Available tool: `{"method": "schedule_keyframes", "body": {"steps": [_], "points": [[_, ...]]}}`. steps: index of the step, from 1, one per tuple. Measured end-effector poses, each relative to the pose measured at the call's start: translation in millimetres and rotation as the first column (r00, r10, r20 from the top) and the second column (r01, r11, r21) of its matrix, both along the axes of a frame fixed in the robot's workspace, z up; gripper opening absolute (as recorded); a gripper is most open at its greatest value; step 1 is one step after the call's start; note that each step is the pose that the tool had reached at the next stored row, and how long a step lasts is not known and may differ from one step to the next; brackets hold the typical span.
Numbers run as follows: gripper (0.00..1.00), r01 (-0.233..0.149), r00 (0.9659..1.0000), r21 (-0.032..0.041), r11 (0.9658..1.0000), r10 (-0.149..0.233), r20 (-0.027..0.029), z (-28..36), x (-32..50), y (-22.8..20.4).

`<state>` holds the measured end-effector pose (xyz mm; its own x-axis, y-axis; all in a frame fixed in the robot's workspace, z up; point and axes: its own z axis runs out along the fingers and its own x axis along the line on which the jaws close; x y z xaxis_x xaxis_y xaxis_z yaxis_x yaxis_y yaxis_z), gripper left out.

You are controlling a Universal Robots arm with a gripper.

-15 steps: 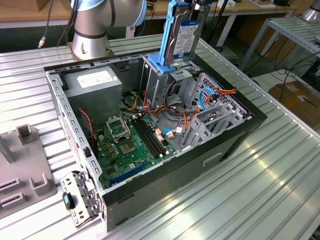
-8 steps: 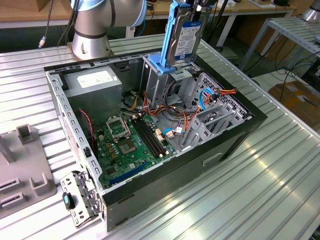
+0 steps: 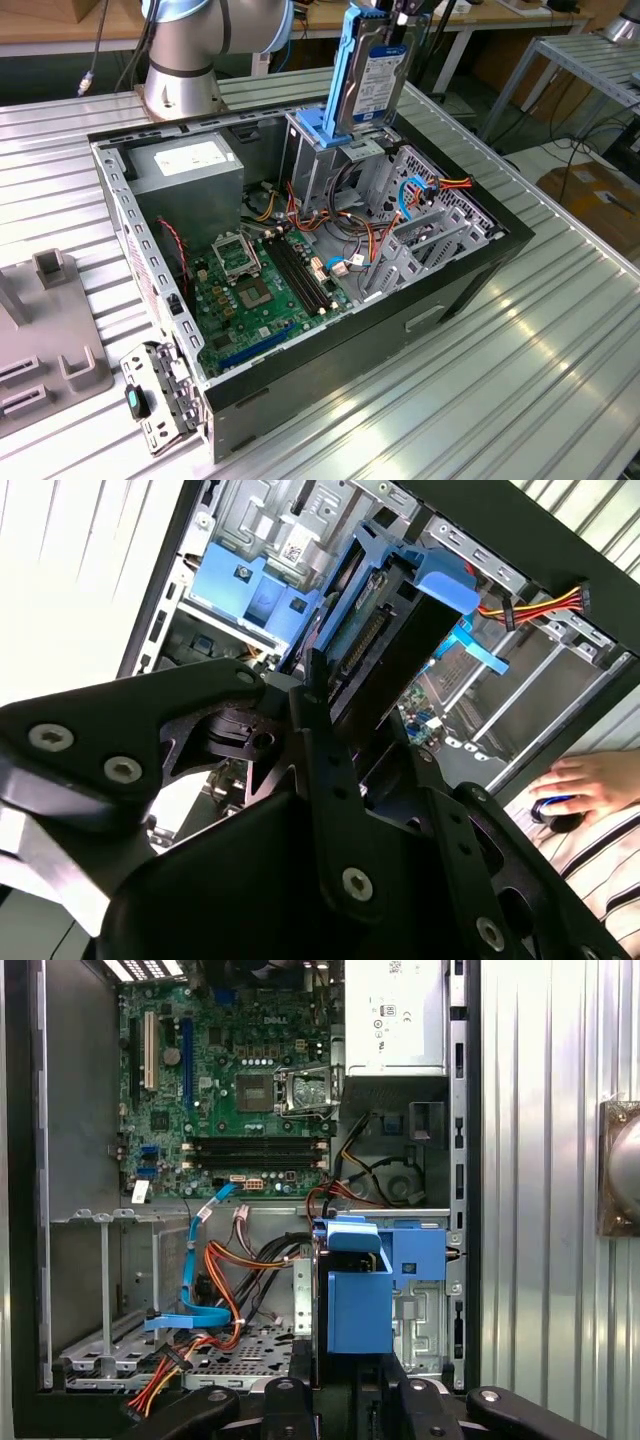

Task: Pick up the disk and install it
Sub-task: 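Pick up the disk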

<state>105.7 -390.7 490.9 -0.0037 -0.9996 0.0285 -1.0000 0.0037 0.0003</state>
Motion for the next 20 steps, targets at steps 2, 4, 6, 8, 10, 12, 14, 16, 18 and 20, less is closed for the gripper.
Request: {"method": "schedule_keyframes", "body": {"steps": [2, 4, 6, 8, 10, 12, 14, 16, 18, 20], "points": [[0.35, 0.000, 1.0000, -0.0002, 1.0000, 0.000, 0.0000, 0.0, 0.1, -1.4], [0.35, 0.000, 1.0000, -0.0003, 1.0000, 0.000, 0.0000, 0.0, 0.2, -2.9], [0.35, 0.000, 1.0000, -0.0005, 1.0000, 0.000, 0.0000, 0.0, 0.4, -4.7], [0.35, 0.000, 1.0000, -0.0004, 1.0000, 0.000, 0.0000, 0.0, 0.5, -6.5], [0.35, 0.000, 1.0000, -0.0004, 1.0000, 0.000, 0.0000, 0.0, 0.5, -7.4], [0.35, 0.000, 1.0000, -0.0005, 1.0000, 0.000, 0.0000, 0.0, 0.5, -8.1], [0.35, 0.000, 1.0000, -0.0004, 1.0000, 0.000, 0.0000, 0.0, 0.6, -8.8], [0.35, 0.000, 1.0000, -0.0005, 1.0000, 0.000, 0.0000, 0.0, 0.6, -9.6], [0.35, 0.000, 1.0000, -0.0005, 1.0000, 0.000, 0.0000, 0.0, 0.6, -10.2], [0.35, 0.000, 1.0000, -0.0005, 1.0000, 0.000, 0.0000, 0.0, 0.6, -10.8]]}}
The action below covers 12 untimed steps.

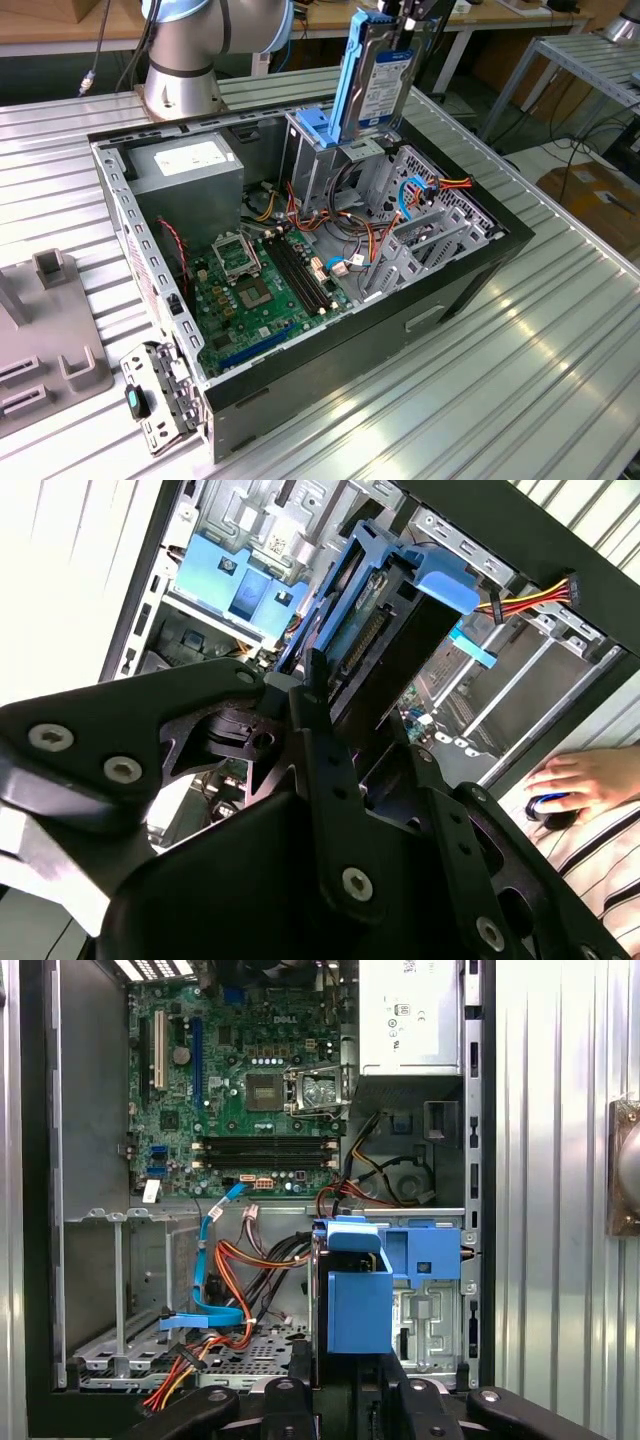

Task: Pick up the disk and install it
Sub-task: 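Pick up the disk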

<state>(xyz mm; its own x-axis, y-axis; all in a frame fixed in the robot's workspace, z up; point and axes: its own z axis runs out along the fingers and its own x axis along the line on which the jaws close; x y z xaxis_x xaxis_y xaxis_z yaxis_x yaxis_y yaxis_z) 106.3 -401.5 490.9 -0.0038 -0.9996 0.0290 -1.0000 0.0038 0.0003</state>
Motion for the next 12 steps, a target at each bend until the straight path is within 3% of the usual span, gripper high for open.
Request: {"method": "schedule_keyframes", "body": {"steps": [12], "points": [[0.35, 0.000, 1.0000, 0.0001, 1.0000, 0.000, 0.0000, 0.0, 0.0, -3.2]]}}
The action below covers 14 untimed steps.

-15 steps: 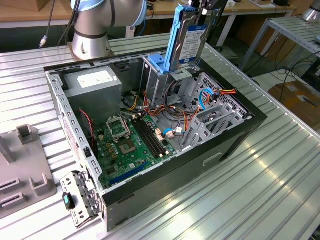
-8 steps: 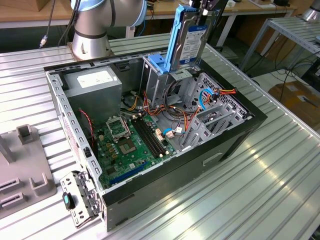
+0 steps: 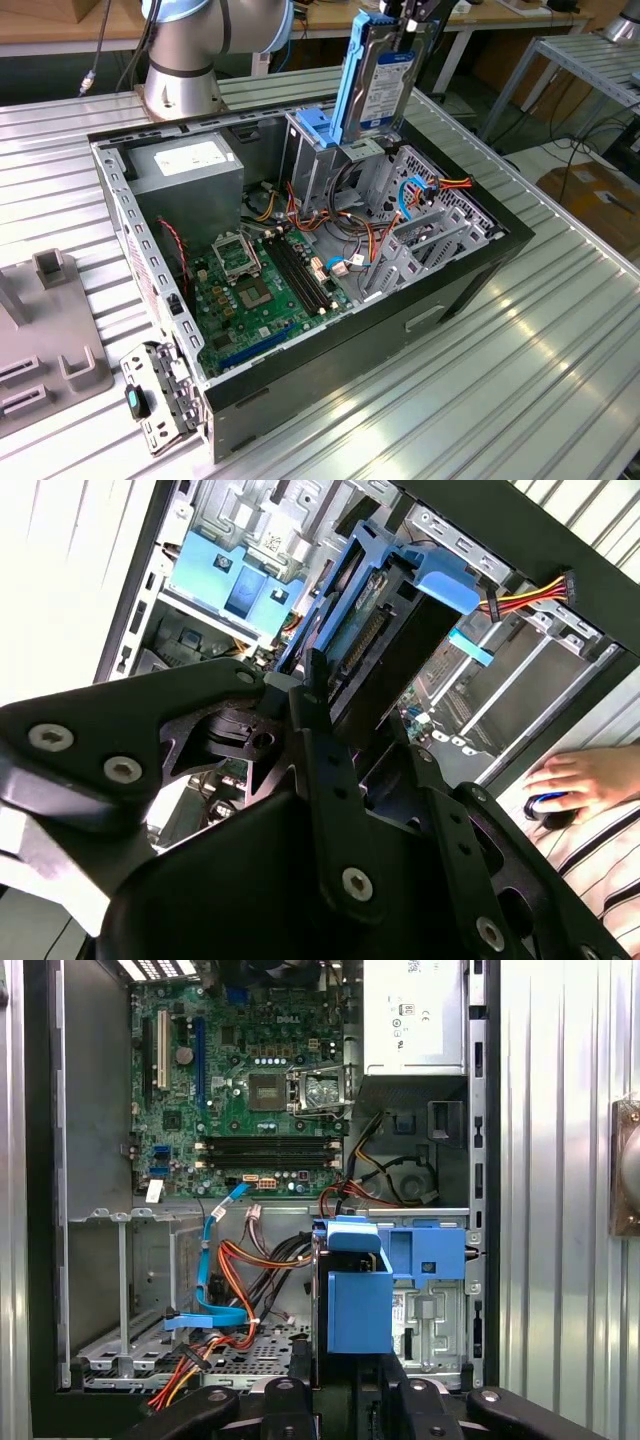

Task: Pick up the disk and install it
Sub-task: 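Pick up the disk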

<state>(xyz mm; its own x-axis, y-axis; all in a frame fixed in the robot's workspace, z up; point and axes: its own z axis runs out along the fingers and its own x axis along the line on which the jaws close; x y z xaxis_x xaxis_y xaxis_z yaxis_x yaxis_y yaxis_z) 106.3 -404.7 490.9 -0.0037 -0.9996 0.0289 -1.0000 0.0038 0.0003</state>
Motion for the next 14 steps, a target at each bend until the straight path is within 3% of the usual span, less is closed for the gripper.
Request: {"method": "schedule_keyframes", "body": {"steps": [14], "points": [[0.35, 0.000, 1.0000, 0.0000, 1.0000, 0.000, 0.0000, 0.0, 0.0, -2.7]]}}
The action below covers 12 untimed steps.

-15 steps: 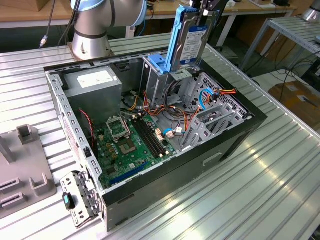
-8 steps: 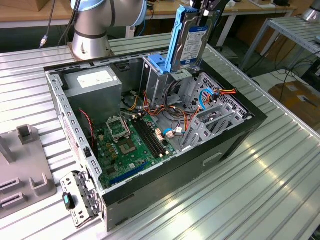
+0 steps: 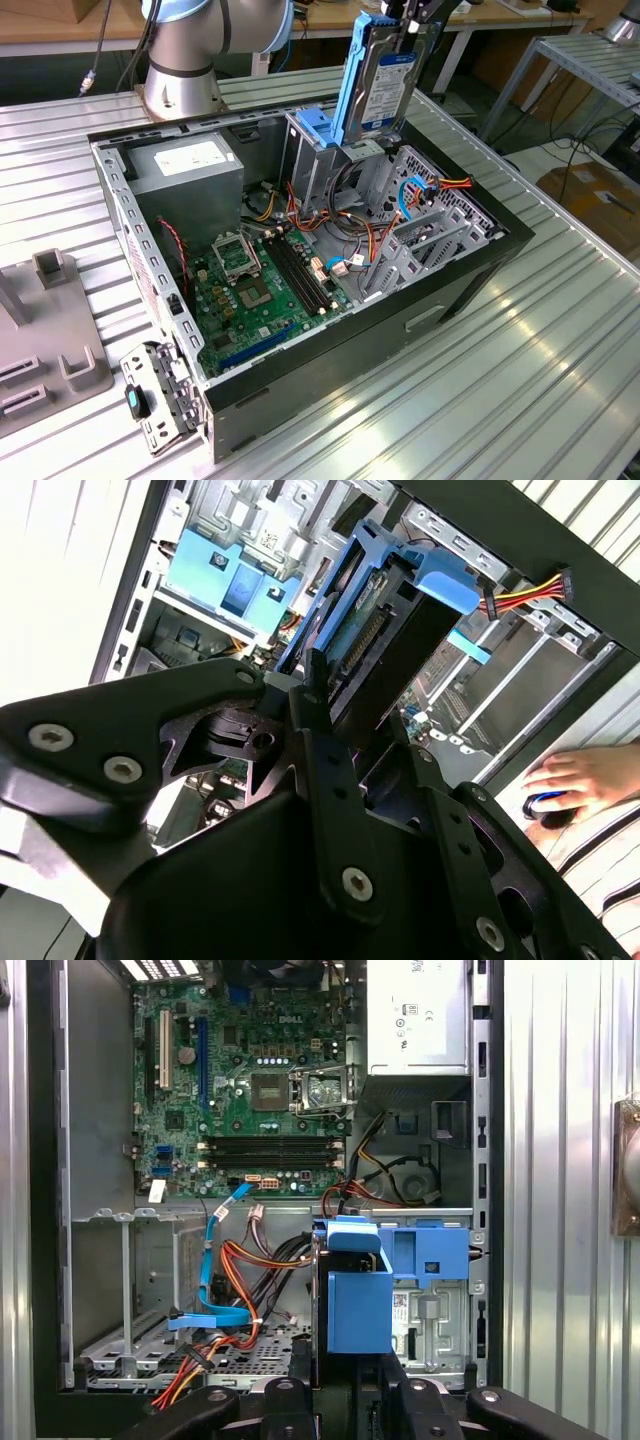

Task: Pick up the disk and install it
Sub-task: 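Pick up the disk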

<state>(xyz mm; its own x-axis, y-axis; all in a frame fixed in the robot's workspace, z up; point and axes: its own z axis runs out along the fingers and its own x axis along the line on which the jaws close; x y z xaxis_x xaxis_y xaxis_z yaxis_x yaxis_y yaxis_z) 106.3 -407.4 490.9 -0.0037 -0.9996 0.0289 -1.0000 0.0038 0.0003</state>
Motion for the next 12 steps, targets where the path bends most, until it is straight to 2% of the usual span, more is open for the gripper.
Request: {"method": "schedule_keyframes", "body": {"steps": [12], "points": [[0.35, 0.000, 1.0000, -0.0001, 1.0000, 0.000, 0.0000, 0.0, 0.1, -5.2]]}}
